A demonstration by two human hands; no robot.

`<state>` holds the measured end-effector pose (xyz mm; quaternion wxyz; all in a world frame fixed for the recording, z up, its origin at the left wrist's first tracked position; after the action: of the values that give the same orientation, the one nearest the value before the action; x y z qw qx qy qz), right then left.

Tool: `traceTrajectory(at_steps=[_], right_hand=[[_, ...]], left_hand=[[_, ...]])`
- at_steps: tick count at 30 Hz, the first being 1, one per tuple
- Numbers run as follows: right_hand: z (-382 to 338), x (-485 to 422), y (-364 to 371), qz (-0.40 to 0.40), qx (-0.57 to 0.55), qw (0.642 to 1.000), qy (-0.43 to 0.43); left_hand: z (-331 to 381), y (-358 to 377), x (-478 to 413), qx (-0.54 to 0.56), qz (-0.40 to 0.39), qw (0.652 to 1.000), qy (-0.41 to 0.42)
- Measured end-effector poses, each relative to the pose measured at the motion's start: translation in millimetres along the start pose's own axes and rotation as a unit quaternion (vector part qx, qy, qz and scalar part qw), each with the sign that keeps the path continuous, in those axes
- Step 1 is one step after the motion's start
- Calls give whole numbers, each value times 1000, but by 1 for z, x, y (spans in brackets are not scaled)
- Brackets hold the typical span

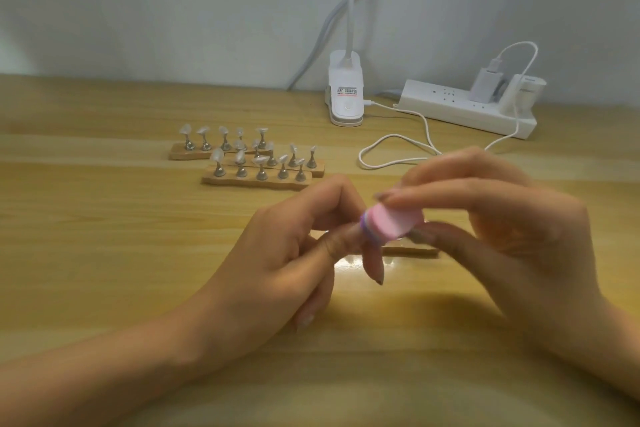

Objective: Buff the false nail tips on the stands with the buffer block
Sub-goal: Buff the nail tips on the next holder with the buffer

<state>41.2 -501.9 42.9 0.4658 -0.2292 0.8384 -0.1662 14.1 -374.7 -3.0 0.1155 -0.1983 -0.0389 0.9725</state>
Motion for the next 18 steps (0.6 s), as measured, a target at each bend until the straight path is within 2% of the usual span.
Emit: traceTrajectory(at_steps=[18], right_hand=[[-1,-2,0,-1,8,1000,-6]], left_hand=[[0,3,0,2,-15,1000,-8]])
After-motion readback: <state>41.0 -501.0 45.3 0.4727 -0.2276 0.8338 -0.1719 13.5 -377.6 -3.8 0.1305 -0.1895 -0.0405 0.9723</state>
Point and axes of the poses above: each hand's wrist, its own x-axis away from the middle knuckle, its own y-axis out of the palm, z = x × y, the point moved 9 cm from there along -x, towards the middle knuckle, and after that the axes turned 3 degrees about x, right-handed, at the moved point
